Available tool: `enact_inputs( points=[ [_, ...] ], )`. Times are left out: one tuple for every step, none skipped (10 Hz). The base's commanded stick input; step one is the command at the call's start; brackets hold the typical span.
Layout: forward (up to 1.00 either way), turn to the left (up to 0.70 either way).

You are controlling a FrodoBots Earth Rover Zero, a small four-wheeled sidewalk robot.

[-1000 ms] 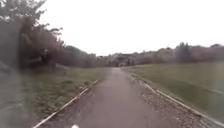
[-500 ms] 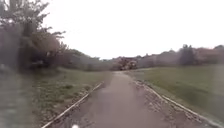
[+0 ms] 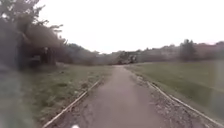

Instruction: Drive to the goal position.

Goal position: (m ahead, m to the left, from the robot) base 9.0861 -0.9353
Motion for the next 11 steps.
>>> enact_inputs(
  points=[
    [0.70,0.00],
    [0.70,0.00],
    [0.70,0.00],
    [0.70,0.00],
    [0.70,0.00],
    [0.70,0.00],
    [0.70,-0.35],
    [0.70,-0.35],
    [0.70,-0.10],
    [0.70,-0.02],
    [0.70,0.00]
  ],
)
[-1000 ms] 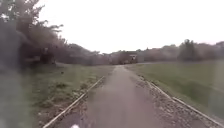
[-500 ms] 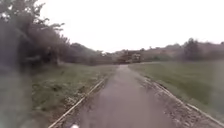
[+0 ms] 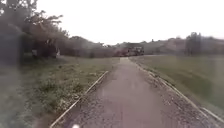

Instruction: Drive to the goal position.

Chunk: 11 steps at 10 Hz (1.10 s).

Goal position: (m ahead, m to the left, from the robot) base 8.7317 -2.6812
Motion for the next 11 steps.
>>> enact_inputs(
  points=[
    [0.70,0.00],
    [0.70,0.00],
    [0.70,0.00],
    [0.70,-0.01],
    [0.70,-0.17],
    [0.70,-0.35],
    [0.70,-0.35],
    [0.70,-0.19],
    [0.70,-0.02],
    [0.70,0.00],
    [0.70,0.00]
  ],
)
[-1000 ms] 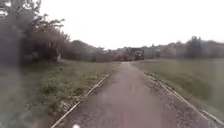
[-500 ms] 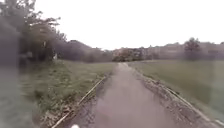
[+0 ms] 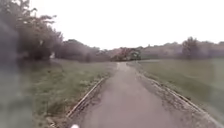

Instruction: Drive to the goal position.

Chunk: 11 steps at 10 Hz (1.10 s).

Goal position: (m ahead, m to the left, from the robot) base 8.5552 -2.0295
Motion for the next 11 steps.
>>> enact_inputs(
  points=[
    [0.70,0.00],
    [0.70,0.00],
    [0.70,0.00],
    [0.70,0.00],
    [0.70,0.00],
    [0.70,0.00],
    [0.70,0.00],
    [0.70,-0.11],
    [0.70,-0.11],
    [0.70,-0.02],
    [0.70,0.00]
  ],
)
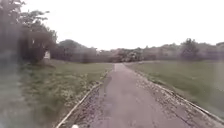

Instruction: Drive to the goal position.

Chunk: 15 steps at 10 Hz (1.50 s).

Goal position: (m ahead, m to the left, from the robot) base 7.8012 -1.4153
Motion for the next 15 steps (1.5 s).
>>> enact_inputs(
  points=[
    [0.70,0.00],
    [0.70,0.00],
    [0.70,0.00],
    [0.70,0.00],
    [0.70,-0.30],
    [0.70,-0.30],
    [0.70,-0.18],
    [0.70,-0.07],
    [0.70,0.00],
    [0.70,0.00],
    [0.70,0.00],
    [0.70,0.00],
    [0.70,-0.13],
    [0.70,-0.25],
    [0.70,-0.35]
  ],
)
